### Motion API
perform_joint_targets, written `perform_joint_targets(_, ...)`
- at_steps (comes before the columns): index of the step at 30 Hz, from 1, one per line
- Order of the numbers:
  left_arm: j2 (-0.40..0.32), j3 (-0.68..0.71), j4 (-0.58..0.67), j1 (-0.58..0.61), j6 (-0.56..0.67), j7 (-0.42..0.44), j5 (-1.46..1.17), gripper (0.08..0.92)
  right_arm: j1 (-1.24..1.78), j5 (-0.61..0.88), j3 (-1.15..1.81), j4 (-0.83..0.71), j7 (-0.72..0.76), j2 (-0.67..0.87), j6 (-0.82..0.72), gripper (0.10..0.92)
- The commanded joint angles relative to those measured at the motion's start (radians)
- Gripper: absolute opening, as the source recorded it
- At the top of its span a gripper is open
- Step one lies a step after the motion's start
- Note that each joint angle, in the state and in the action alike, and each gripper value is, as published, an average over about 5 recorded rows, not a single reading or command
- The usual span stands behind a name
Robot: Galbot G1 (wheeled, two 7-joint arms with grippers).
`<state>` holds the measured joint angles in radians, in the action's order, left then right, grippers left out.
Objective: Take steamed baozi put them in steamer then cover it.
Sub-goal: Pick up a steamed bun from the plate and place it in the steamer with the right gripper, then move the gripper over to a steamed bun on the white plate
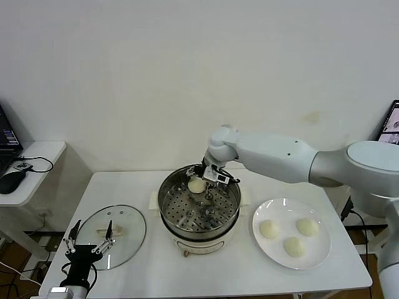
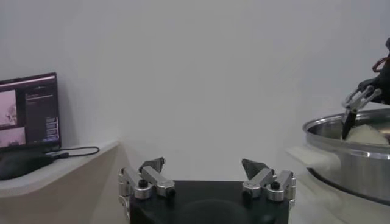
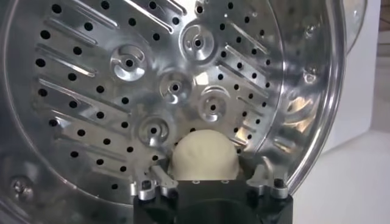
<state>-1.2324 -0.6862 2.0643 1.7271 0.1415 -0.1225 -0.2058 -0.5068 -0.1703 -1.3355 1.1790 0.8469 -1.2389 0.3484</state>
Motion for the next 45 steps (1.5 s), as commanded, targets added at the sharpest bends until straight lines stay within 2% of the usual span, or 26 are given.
perform_joint_targets(1,0.001,0.0,0.001,0.0,-0.001,0.001,-0.001,0.823,-0.073,0.133,-0.005,0.056,0.036,0.03,-0.073,0.822)
perform_joint_targets(5,0.004,0.002,0.004,-0.002,-0.002,0.001,-0.002,0.823,-0.168,0.332,-0.016,0.194,0.105,0.137,-0.323,0.823)
perform_joint_targets(10,0.012,0.005,0.011,-0.005,-0.005,0.002,-0.003,0.823,-0.237,0.435,-0.017,0.342,0.116,0.31,-0.604,0.823)
perform_joint_targets(18,0.049,0.006,0.005,-0.004,-0.005,0.0,-0.007,0.823,-0.268,0.533,-0.027,0.573,0.052,0.626,-0.909,0.823)
perform_joint_targets(22,0.063,0.005,-0.004,-0.014,-0.006,0.001,-0.015,0.823,-0.268,0.525,-0.063,0.651,0.053,0.768,-0.939,0.823)
perform_joint_targets(28,0.074,0.014,-0.029,-0.024,-0.005,0.001,-0.016,0.823,-0.197,0.432,-0.102,0.69,0.081,0.862,-0.882,0.823)
perform_joint_targets(34,0.078,0.012,-0.035,-0.027,-0.007,0.002,-0.016,0.823,-0.085,0.315,-0.094,0.667,0.111,0.884,-0.777,0.823)
perform_joint_targets(45,0.073,-0.003,-0.036,-0.025,-0.008,0.002,-0.016,0.823,0.319,0.209,0.188,0.568,0.08,0.851,-0.695,0.823)
